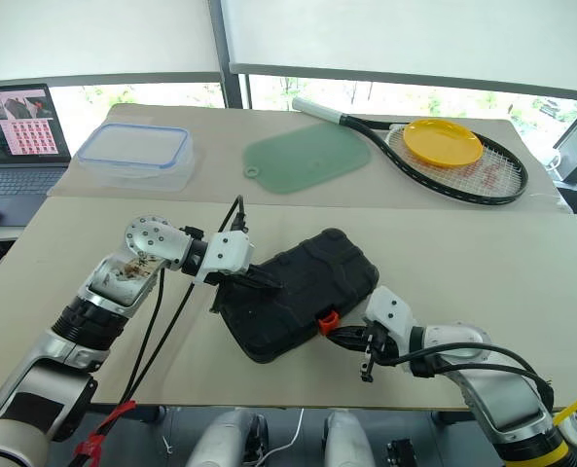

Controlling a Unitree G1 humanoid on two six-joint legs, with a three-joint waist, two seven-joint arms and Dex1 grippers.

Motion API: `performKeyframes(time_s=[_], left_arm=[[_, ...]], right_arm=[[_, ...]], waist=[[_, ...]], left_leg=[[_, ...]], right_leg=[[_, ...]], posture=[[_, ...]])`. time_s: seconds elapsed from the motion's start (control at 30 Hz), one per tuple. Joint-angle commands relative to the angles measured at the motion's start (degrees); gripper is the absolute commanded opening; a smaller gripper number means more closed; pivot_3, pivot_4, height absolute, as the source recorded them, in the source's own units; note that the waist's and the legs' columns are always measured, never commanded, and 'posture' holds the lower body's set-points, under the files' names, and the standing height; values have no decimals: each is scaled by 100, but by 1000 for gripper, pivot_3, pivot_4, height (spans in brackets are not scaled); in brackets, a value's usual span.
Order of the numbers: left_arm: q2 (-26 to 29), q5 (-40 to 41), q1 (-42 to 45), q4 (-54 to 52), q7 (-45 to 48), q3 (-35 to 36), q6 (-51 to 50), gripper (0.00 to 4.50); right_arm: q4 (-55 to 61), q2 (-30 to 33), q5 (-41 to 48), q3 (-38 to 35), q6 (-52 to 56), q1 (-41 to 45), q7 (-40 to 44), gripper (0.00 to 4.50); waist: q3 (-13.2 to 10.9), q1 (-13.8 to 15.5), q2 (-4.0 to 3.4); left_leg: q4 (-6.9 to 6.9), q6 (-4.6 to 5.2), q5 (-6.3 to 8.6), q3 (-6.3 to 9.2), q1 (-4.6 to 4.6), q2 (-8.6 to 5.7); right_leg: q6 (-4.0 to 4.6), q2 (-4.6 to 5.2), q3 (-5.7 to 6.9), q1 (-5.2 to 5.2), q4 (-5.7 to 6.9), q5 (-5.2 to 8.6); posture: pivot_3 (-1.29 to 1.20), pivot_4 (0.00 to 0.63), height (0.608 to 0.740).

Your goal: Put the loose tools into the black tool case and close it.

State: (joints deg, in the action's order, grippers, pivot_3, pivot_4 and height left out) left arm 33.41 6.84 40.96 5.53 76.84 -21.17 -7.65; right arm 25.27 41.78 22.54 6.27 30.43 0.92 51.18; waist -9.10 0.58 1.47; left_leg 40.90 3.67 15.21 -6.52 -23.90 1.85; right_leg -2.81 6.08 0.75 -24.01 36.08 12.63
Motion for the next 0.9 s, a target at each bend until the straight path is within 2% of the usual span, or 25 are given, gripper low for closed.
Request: performKeyframes(time_s=[0.03, 0.6, 0.7, 0.83, 0.9], left_arm=[[-14, -250, -66, 174, -16, -188, -71, 16], [-53, -284, -340, -43, 5, -324, -121, 16], [-65, -325, -358, -22, 1, -349, -80, 16], [-104, -293, -305, 13, 54, -354, -39, 16], [-137, -266, -263, -2, 87, -370, -48, 16]], right_arm=[[126, -191, 17, -93, -94, 246, -193, 0], [-52, -425, -203, -47, -115, 512, -236, 0], [-8, -295, -263, -8, -112, 481, -115, 0], [536, 446, 171, -439, 112, 43, 489, 0], [719, 548, 478, -664, 244, 13, 516, 0]], waist=[[0, -19, 0], [0, -51, 0], [0, -51, -1], [4, -15, -8], [7, 6, -3]], left_leg=[[-1, -1, -1, 0, 0, 0], [-5, -4, -2, -1, 0, 1], [-5, -3, -2, -1, 0, 1], [-6, -1, -1, -2, 0, -1], [-6, 0, 1, 0, 0, 1]], right_leg=[[1, -1, -2, -1, 0, 0], [4, -3, -3, -4, 1, 1], [4, -3, -2, -4, 1, 0], [2, 1, -5, -3, 0, 1], [1, 1, 0, 0, -5, 2]], posture=[[0, 150, 738], [0, 150, 738], [0, 150, 738], [0, 150, 738], [0, 150, 738]])
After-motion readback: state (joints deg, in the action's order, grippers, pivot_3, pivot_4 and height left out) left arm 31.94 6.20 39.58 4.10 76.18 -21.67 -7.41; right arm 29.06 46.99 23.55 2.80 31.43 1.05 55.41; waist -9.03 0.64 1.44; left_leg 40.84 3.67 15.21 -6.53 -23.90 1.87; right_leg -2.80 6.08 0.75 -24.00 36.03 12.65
